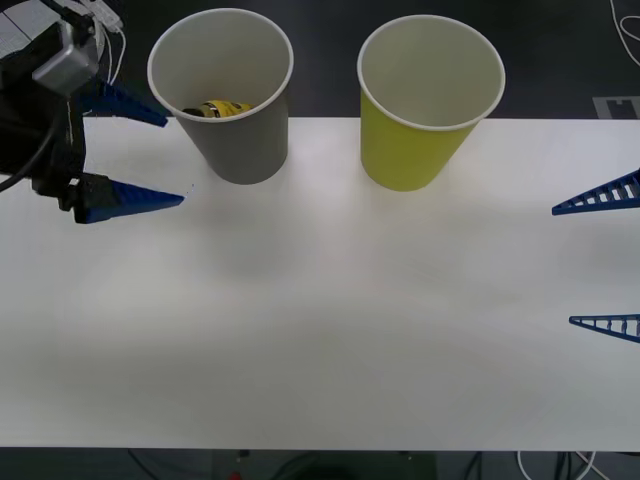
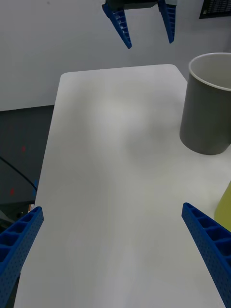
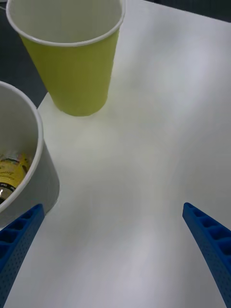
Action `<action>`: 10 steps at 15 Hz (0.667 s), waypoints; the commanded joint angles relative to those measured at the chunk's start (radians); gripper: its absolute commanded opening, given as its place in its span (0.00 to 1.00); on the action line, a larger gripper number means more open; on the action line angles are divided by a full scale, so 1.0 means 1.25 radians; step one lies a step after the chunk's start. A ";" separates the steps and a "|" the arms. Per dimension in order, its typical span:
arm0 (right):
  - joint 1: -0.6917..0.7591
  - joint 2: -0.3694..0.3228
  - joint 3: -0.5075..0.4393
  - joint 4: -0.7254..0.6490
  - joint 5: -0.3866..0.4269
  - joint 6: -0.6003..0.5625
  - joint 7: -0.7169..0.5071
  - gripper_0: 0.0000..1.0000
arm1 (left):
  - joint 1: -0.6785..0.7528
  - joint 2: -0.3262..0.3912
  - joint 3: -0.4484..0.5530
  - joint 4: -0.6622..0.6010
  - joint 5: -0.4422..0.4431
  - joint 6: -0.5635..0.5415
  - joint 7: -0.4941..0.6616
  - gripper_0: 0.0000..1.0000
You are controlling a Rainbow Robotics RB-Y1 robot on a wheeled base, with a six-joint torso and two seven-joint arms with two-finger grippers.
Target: Put the can into the green bin and the plastic bottle into the gray bin
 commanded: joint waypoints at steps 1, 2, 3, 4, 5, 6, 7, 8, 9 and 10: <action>0.000 0.000 0.000 0.000 0.000 0.000 0.000 1.00 | 0.085 -0.002 0.053 0.000 0.057 0.000 -0.130 1.00; 0.000 0.000 0.000 0.000 0.000 0.000 0.000 1.00 | 0.112 -0.003 0.069 -0.002 0.072 0.000 -0.171 1.00; 0.000 0.000 0.000 0.000 0.000 0.000 0.000 1.00 | 0.143 -0.006 0.085 -0.004 0.088 0.000 -0.215 1.00; 0.000 0.000 0.000 0.000 0.000 0.000 0.000 1.00 | 0.171 -0.006 0.099 -0.011 0.095 0.000 -0.249 1.00; 0.000 0.000 0.000 0.000 0.000 0.000 0.000 1.00 | 0.202 -0.006 0.117 -0.020 0.105 0.000 -0.275 1.00; 0.000 0.000 0.000 0.000 0.000 0.000 0.000 1.00 | 0.240 -0.009 0.141 -0.041 0.117 -0.001 -0.301 1.00; 0.000 0.000 0.000 0.000 0.000 0.000 0.000 1.00 | 0.271 -0.008 0.162 -0.058 0.125 -0.001 -0.307 1.00; 0.000 0.000 0.000 0.000 0.000 0.000 0.000 1.00 | 0.301 -0.009 0.184 -0.083 0.124 -0.001 -0.310 1.00; 0.000 0.000 0.000 0.000 0.000 0.000 0.000 1.00 | 0.340 -0.009 0.218 -0.114 0.124 -0.001 -0.313 1.00; 0.000 0.000 0.000 0.000 0.000 0.000 0.000 1.00 | 0.369 -0.014 0.241 -0.135 0.124 -0.001 -0.314 1.00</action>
